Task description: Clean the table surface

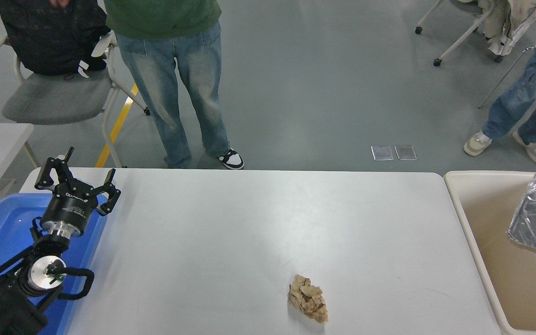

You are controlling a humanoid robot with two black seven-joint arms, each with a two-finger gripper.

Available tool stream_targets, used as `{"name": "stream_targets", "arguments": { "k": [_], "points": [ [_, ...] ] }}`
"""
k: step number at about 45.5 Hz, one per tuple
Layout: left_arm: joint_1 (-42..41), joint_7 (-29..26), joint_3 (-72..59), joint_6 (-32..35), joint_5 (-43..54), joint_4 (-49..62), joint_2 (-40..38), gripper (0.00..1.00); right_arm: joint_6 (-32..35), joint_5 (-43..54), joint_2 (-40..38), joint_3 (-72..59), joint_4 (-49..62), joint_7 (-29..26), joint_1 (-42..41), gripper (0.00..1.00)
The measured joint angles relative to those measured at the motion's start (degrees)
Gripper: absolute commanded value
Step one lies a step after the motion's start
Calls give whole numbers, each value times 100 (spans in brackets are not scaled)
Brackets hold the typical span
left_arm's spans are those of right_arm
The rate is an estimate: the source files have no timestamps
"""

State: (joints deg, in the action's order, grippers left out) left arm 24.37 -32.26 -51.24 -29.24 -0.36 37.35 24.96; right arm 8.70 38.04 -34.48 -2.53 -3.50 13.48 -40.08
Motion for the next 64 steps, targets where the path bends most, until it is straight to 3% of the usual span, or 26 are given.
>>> {"name": "stream_targets", "arguments": {
  "k": [25, 48, 49, 51, 52, 58, 64],
  "points": [
    [5, 0, 0, 0, 1, 0, -3, 99, -2206, -138, 1012, -148, 783, -315, 547, 0],
    [5, 0, 0, -3, 1, 0, -3, 99, -2660, -154, 1185, -194, 845, -444, 619, 1],
    [5, 0, 0, -3, 1, 0, -3, 99, -2663, -154, 1188, -194, 845, -445, 619, 16],
    [5, 0, 0, -3, 1, 0, -3, 99, -2678, -156, 1191, -190, 846, -455, 621, 61],
    [6, 0, 0, -3, 1, 0, -3, 99, -2686, -158, 1193, -188, 848, -460, 621, 78],
    [7, 0, 0, -3, 1, 0, -2, 99, -2737, -205, 1195, -188, 857, -480, 620, 97],
    [7, 0, 0, -3, 1, 0, -2, 99, -2769, -240, 1194, -206, 858, -483, 616, 98]
  ]
}}
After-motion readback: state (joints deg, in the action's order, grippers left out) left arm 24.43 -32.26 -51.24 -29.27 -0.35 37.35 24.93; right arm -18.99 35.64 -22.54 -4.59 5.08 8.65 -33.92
